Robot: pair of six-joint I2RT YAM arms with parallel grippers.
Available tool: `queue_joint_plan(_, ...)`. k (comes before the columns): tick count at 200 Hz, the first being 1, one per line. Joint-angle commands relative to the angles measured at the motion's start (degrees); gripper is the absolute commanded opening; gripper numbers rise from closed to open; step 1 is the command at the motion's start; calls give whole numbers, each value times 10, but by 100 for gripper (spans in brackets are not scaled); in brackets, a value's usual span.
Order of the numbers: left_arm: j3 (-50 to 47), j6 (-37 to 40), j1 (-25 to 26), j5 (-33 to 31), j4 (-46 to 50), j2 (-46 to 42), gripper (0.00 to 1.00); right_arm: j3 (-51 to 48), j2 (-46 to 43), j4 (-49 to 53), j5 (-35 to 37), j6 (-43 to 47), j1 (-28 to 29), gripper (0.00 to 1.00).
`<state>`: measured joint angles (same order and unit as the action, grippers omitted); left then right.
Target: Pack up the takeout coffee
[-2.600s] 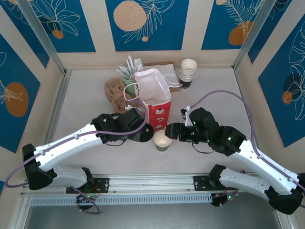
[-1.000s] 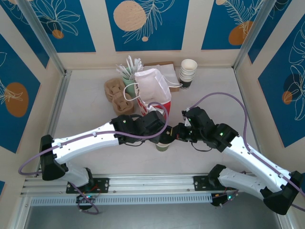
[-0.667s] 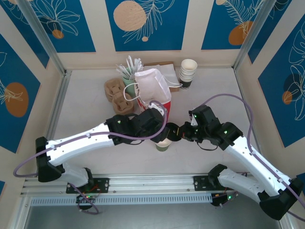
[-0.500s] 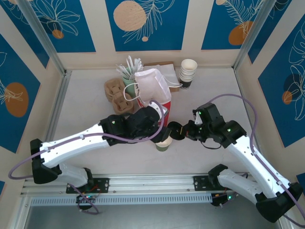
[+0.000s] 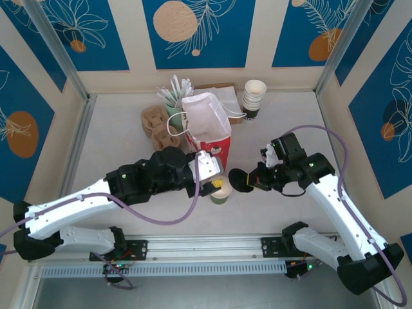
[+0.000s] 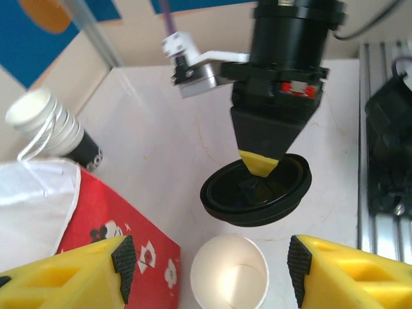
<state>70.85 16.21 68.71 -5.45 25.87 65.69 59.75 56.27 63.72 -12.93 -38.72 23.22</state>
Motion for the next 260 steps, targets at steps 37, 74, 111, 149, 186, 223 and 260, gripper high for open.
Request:
queue_joint_plan(37, -21, 221, -1, 92, -3, 15, 65, 29, 35, 41, -43, 44, -1, 0)
queue_joint_plan(74, 4, 245, -7, 128, 33, 56, 62, 42, 45, 49, -53, 60, 0, 0)
queue_joint_plan(111, 17, 249, -20, 146, 39, 82, 55, 47, 53, 51, -65, 66, 2, 0)
queue_joint_plan(149, 23, 252, -29, 152, 32, 86, 52, 50, 59, 58, -67, 72, 3, 0)
queue_joint_plan(186, 37, 265, -32, 157, 41, 101, 53, 52, 65, 58, -72, 77, 5, 0)
queue_joint_plan(223, 68, 278, -36, 161, 70, 128, 43, 59, 78, 65, -75, 84, 9, 0)
queue_joint_plan(260, 87, 286, -42, 169, 93, 145, 36, 64, 86, 68, -77, 88, 14, 0)
